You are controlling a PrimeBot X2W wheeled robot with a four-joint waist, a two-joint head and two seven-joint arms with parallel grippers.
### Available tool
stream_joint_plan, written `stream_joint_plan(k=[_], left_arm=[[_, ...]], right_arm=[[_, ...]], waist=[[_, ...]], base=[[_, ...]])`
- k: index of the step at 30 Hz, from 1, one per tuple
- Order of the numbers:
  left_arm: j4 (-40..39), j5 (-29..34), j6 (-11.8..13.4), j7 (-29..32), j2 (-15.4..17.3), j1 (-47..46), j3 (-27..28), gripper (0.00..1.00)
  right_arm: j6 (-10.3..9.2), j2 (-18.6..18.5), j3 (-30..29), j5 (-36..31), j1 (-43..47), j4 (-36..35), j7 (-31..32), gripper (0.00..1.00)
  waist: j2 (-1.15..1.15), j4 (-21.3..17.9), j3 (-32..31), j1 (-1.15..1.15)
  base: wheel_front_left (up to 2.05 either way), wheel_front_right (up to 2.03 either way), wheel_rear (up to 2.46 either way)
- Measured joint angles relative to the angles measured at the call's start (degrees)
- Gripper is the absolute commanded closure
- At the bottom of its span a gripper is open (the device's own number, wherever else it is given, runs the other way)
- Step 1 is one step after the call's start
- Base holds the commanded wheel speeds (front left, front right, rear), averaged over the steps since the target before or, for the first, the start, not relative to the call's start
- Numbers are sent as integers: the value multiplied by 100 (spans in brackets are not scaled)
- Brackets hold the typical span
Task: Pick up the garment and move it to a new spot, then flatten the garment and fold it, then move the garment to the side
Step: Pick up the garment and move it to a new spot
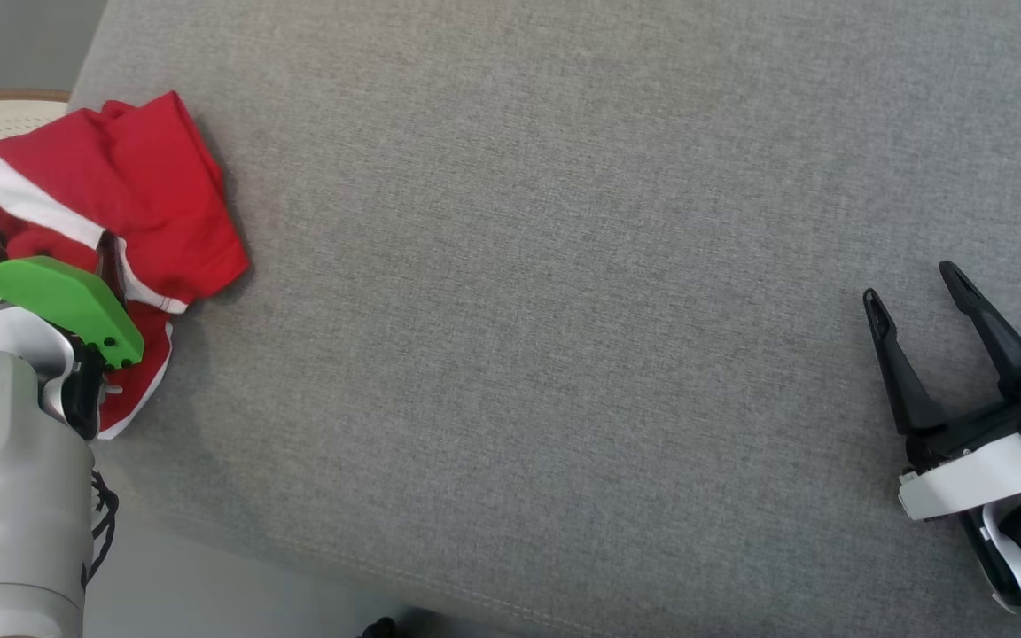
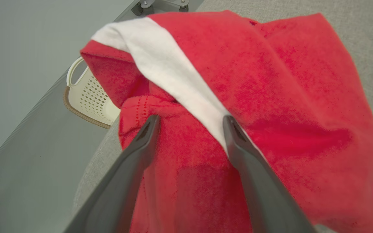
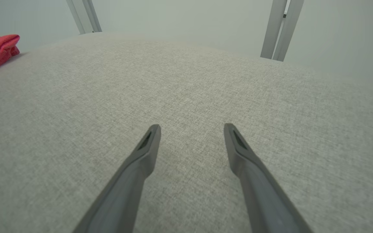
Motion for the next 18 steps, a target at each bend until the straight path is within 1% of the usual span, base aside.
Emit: stream_joint_plan(k=[1, 2, 3, 9, 10, 14, 17, 18], left_arm=[[116, -52, 0, 32, -13, -19, 3, 26], [205, -102, -5, 12, -24, -31, 11, 79], [223, -130, -16, -82, -31, -36, 3, 100], [177, -272, -24, -1203, 114, -46, -107, 100], [144, -274, -27, -1314, 140, -42, -129, 100], [-241, -323, -35, -1559, 197, 50, -214, 100], [-809, -275, -36, -1573, 281, 253, -277, 100], [-1105, -264, -37, -1588, 309, 343, -258, 100]], right_arm=[[0, 11, -8, -21, -21, -16, 0, 0], [0, 23, -7, -31, -48, -27, -1, 0], [0, 34, -8, -33, -68, -35, -1, 0], [0, 189, 23, -35, -182, -48, -13, 0], [0, 213, 32, -35, -187, -35, -13, 0], [-1, 381, 114, -32, -194, 71, -9, 0], [0, 579, 182, -15, -213, 152, -8, 0], [0, 653, 199, 8, -222, 179, -8, 0]], waist=[[0, -48, 58, 0], [0, -96, 110, 0], [0, -133, 145, 0], [0, -376, 230, 0], [0, -392, 213, 0], [0, -442, 53, 0], [0, -473, -140, 0], [0, -490, -219, 0]], base=[[0, 0, 0], [0, 0, 0], [0, 0, 0], [0, 0, 0], [0, 0, 0], [0, 0, 0], [0, 0, 0], [0, 0, 0]])
